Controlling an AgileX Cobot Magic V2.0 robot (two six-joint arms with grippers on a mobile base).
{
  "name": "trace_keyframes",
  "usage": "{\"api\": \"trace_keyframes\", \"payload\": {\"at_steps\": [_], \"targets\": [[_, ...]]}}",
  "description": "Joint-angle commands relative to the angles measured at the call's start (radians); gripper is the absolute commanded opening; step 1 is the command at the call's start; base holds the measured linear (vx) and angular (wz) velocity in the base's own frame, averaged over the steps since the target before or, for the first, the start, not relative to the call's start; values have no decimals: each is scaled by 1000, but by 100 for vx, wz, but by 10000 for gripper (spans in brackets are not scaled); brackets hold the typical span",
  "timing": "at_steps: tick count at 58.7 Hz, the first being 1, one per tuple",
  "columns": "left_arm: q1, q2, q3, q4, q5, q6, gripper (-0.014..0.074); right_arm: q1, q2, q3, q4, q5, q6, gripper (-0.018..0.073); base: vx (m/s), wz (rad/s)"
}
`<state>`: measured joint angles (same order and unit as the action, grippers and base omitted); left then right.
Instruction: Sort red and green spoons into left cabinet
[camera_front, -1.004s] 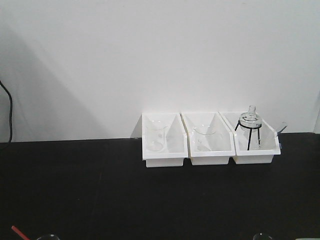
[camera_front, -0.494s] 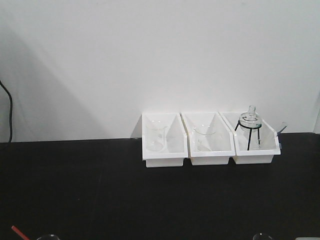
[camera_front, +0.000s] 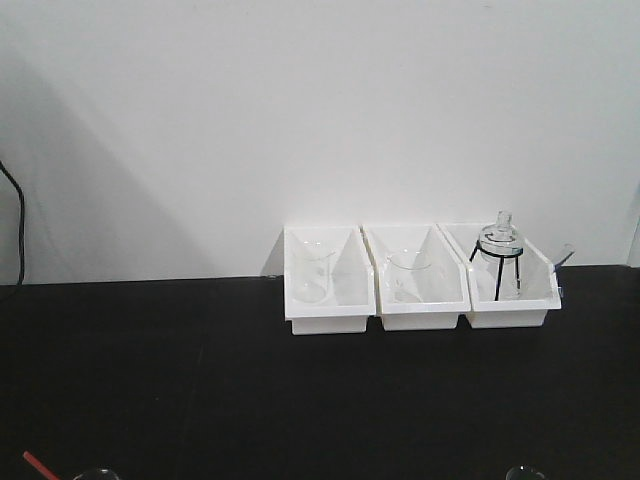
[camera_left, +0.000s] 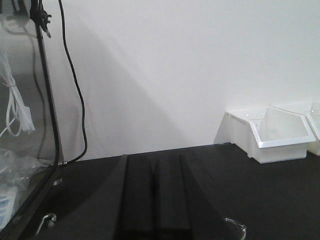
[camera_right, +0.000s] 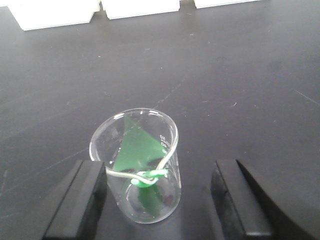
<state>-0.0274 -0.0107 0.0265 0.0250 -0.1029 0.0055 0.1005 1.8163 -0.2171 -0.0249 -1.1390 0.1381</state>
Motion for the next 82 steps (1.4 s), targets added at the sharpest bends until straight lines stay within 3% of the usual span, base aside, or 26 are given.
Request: {"api": "trace_keyframes", "payload": {"at_steps": [1,55,82], "targets": [[-4,-19,16,-3,-79,-6,-4,-1,-29,-16,-3,-205,-10,493,0,0],[-4,-19,16,-3,-79,-6,-4,-1,-38,-41,-11,-205,-51,488,0,0],[-4,-19,16,-3,-79,-6,-4,-1,-47,-41,-34,-205,-62,312,0,0]]}}
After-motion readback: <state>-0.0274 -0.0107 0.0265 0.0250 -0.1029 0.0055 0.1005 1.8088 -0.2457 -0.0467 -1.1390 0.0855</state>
